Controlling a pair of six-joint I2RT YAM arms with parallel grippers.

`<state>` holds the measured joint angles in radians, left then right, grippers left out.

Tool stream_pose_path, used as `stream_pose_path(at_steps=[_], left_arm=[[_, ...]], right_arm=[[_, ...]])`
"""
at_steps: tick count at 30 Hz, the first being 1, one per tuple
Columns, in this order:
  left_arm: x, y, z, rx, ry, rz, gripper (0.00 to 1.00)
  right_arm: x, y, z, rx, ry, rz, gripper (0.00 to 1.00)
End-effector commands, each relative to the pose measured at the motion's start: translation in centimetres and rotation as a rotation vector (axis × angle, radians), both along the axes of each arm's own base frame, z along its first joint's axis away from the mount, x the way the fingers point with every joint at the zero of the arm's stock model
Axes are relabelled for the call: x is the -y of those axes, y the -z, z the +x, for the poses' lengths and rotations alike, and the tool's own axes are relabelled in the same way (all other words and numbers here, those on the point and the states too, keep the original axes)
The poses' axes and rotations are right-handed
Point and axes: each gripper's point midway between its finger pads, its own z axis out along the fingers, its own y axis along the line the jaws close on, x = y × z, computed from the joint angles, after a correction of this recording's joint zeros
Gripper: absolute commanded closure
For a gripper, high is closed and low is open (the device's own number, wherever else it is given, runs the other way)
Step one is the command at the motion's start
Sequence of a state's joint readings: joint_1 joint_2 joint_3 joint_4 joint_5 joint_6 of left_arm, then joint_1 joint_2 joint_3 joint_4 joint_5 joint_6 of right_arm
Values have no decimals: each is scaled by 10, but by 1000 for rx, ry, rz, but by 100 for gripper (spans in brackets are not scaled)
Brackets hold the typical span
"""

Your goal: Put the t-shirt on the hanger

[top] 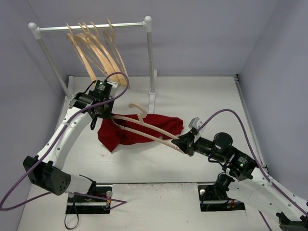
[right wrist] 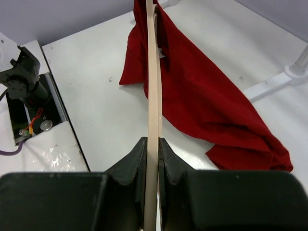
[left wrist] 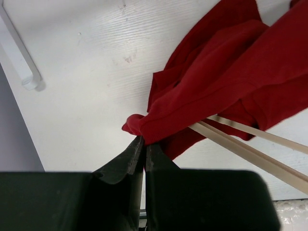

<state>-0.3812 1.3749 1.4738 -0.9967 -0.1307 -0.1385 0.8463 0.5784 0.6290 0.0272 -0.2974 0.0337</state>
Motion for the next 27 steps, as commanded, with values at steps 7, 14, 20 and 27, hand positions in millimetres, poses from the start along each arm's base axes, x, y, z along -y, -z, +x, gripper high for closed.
stream_pose_path(at_steps=[7, 14, 20, 27], left_arm=[[19, -54, -3, 119, 151, -9, 100], [1, -131, 8, 308, 153, 57, 100], [5, -158, 8, 381, 209, 35, 100], [33, -170, -10, 398, 268, -113, 100]], right_arm=[[-27, -97, -17, 276, -205, 161, 100], [-25, -154, -30, 390, -262, 230, 100], [-33, -169, -40, 392, -339, 248, 100], [-44, -153, -15, 359, -265, 230, 100]])
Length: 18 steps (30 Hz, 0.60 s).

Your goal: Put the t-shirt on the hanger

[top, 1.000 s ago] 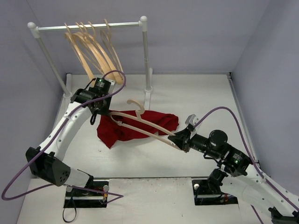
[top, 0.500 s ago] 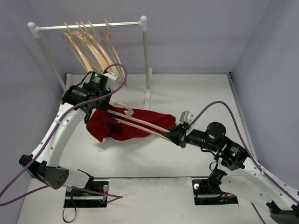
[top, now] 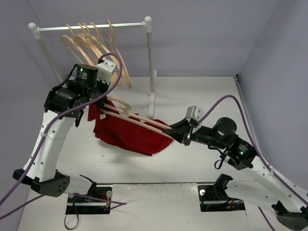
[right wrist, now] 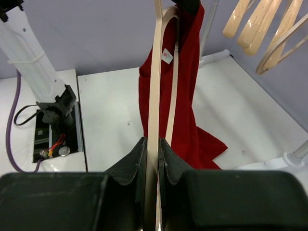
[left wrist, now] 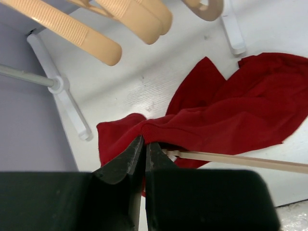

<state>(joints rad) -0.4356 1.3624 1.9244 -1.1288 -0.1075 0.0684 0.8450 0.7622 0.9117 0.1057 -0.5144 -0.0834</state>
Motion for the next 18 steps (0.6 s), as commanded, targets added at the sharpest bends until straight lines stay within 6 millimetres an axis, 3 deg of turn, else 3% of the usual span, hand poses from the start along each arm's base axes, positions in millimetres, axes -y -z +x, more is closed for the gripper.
stream_pose_path(at_steps=[1, 4, 10, 13, 18], left_arm=[[22, -34, -15, 90, 70, -124, 100], [24, -46, -23, 116, 23, -183, 100], [-24, -46, -16, 188, -205, -34, 100], [-20, -37, -12, 162, -186, -9, 100], [5, -29, -15, 126, -105, -48, 100]], right_arm=[[-8, -45, -2, 127, -32, 146, 100], [-4, -44, 13, 118, 56, 182, 100], [3, -34, 20, 95, 116, 190, 100], [6, -25, 22, 85, 137, 184, 100], [8, -25, 24, 100, 149, 189, 100]])
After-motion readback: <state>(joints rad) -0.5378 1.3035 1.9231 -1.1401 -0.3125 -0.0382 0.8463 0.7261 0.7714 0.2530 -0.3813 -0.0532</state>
